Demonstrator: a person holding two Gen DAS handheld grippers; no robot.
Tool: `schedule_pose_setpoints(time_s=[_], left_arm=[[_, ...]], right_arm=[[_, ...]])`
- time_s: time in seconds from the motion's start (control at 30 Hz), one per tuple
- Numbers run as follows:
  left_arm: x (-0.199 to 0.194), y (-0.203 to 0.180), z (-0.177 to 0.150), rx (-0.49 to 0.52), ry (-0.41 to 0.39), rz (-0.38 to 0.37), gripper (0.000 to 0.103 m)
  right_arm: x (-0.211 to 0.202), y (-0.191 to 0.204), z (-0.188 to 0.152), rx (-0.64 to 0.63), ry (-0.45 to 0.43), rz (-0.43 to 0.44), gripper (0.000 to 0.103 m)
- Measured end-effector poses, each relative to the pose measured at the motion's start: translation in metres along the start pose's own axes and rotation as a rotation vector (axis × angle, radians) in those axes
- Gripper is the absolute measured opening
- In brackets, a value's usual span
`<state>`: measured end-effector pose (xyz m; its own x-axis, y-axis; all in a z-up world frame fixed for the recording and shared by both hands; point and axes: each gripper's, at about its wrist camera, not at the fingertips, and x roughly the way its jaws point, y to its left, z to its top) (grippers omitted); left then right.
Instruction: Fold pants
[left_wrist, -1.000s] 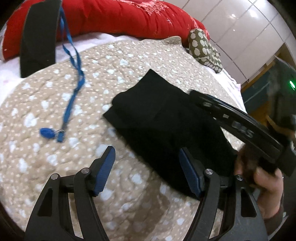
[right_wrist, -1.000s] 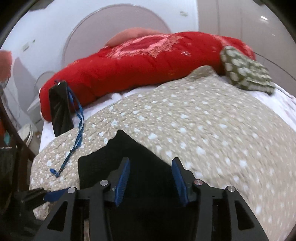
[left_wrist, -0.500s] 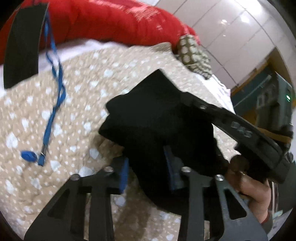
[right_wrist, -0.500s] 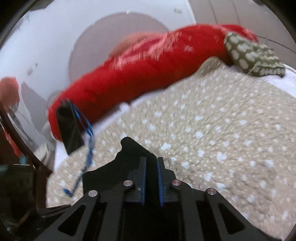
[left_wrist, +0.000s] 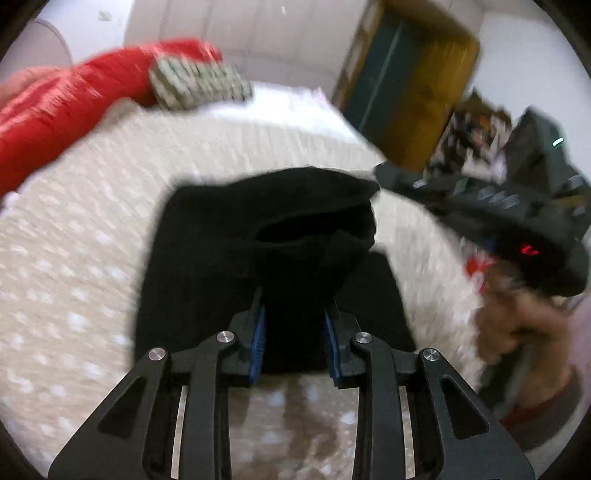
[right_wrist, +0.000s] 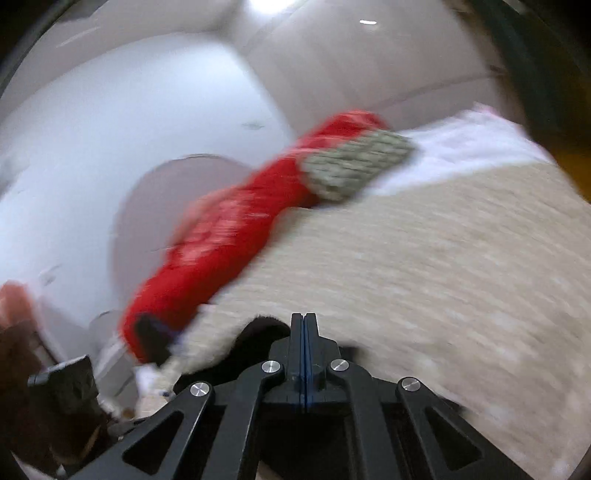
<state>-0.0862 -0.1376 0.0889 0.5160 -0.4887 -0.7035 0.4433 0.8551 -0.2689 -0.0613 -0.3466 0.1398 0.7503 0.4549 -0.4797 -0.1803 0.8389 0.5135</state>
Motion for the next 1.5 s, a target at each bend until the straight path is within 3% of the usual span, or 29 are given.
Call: schedule_pose_setpoints(time_s=[0.1, 0.17, 0.27, 0.3, 0.37, 0.43, 0.6, 0.67, 0.7, 0.73, 0.87, 1.0, 1.07, 1.17, 1.27, 1.33, 1.4, 1.5], left_arm=[[0.006, -0.005, -0.004, 0.023, 0.005, 0.020, 0.026], [-0.004, -0.007, -0.001, 0.061, 0.016, 0.020, 0.026], [-0.023, -0.010, 0.000, 0.114, 0.020, 0.019, 0.036], [-0.029, -0.008, -0.001, 0.125, 0.012, 0.013, 0.041], [-0.041, 0.001, -0.004, 0.128, -0.004, 0.026, 0.062], [-0.046, 0.015, -0.004, 0.108, -0.017, 0.042, 0.062], [-0.047, 0.048, 0.001, 0.012, -0.026, 0.113, 0.062], [-0.044, 0.060, 0.003, -0.035, -0.018, 0.112, 0.062], [-0.042, 0.064, 0.005, -0.054, -0.014, 0.118, 0.062], [-0.044, 0.064, 0.005, -0.058, -0.014, 0.125, 0.062], [-0.049, 0.057, 0.012, -0.044, -0.042, 0.130, 0.062], [-0.043, 0.045, 0.020, -0.014, -0.062, 0.145, 0.062], [-0.026, 0.042, 0.021, -0.006, -0.030, 0.149, 0.062], [0.001, 0.038, 0.020, 0.008, 0.052, 0.167, 0.062], [0.003, 0.036, 0.022, 0.034, 0.054, 0.191, 0.062], [0.001, 0.036, 0.029, 0.039, 0.027, 0.203, 0.062], [0.002, 0.037, 0.037, 0.037, 0.012, 0.212, 0.062], [0.016, 0.036, 0.045, 0.046, 0.030, 0.230, 0.062]], right_arm=[[-0.018, -0.027, -0.019, 0.100, -0.003, -0.052, 0.000], [-0.029, -0.036, -0.028, 0.155, -0.036, -0.038, 0.006], [-0.031, -0.041, -0.036, 0.251, -0.034, 0.024, 0.048], [-0.027, -0.039, -0.040, 0.281, -0.021, 0.066, 0.048], [-0.021, -0.035, -0.045, 0.300, 0.016, 0.086, 0.049], [-0.010, -0.030, -0.049, 0.301, 0.058, 0.076, 0.051], [0.025, -0.020, -0.060, 0.288, 0.153, 0.006, 0.051], [0.031, -0.011, -0.063, 0.234, 0.151, -0.006, 0.044], [0.034, -0.003, -0.063, 0.180, 0.151, -0.035, 0.023], [0.038, 0.005, -0.062, 0.124, 0.159, -0.058, 0.009], [0.015, 0.014, -0.049, 0.070, 0.085, -0.035, 0.008], [-0.016, 0.011, -0.037, -0.002, 0.067, -0.130, 0.008], [-0.012, -0.001, -0.041, -0.005, 0.105, -0.212, 0.008], [0.004, -0.025, -0.055, 0.040, 0.191, -0.269, 0.009], [-0.011, -0.021, -0.049, 0.035, 0.152, -0.299, 0.014], [-0.026, -0.011, -0.040, -0.037, 0.122, -0.348, 0.014], [-0.032, -0.002, -0.032, -0.087, 0.108, -0.349, 0.014], [-0.023, 0.008, -0.027, -0.109, 0.109, -0.279, 0.014]])
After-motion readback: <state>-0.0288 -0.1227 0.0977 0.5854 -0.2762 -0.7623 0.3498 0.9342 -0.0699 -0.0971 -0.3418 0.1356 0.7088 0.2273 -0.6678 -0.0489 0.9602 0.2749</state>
